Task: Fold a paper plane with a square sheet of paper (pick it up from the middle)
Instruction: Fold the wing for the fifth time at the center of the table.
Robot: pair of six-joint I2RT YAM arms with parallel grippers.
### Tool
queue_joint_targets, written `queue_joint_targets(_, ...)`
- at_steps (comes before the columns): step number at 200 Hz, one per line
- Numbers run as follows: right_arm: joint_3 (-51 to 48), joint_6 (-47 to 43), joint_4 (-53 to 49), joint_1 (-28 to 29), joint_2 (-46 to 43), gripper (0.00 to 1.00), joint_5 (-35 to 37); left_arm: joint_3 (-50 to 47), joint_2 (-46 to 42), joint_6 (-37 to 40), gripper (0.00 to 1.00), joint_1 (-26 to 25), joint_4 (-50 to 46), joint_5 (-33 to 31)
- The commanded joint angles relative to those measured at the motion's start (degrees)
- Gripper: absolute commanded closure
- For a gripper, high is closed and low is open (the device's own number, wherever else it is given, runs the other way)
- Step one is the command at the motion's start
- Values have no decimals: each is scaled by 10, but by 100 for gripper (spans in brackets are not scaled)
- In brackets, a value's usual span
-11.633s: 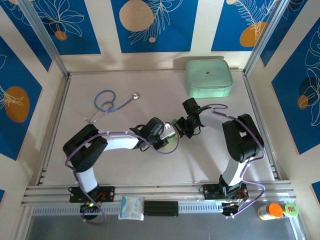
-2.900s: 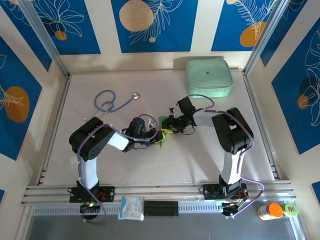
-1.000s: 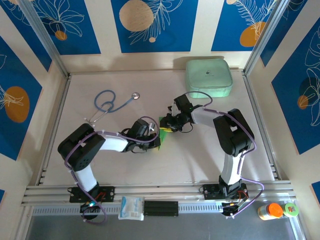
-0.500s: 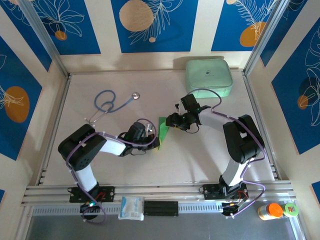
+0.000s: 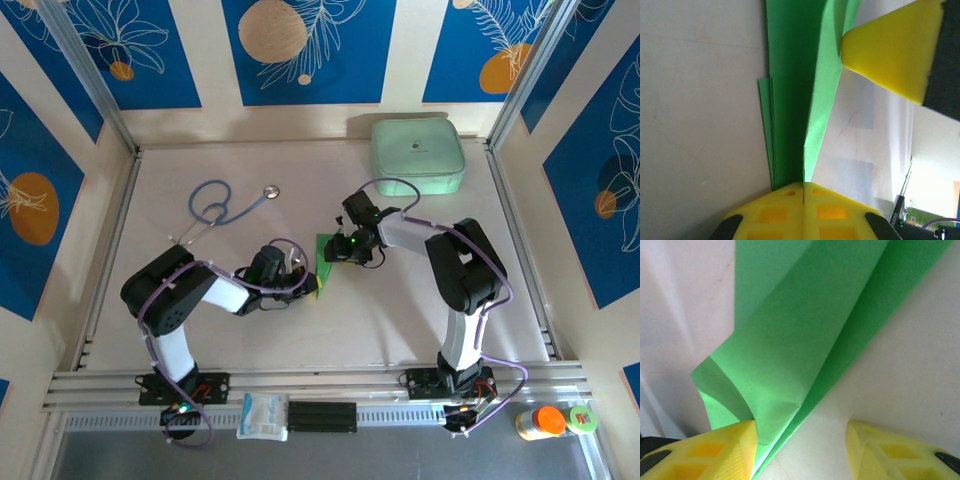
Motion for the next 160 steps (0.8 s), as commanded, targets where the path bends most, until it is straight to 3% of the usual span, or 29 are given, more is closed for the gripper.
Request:
queue_joint_targets(1, 19, -15, -31, 18, 27, 49, 16, -19, 35, -12, 95, -3, -70, 12)
queue_joint_targets(81, 100, 35, -133, 67, 118, 46, 125, -19, 37, -14, 93, -1, -79, 15)
queue_joint_targets(126, 116, 60, -153, 77, 141, 43, 123, -17, 35, -9, 93, -1, -92, 13)
queue_joint_targets(160, 116, 54, -151, 74, 101, 43, 102, -17, 37, -7, 95, -2, -95, 11)
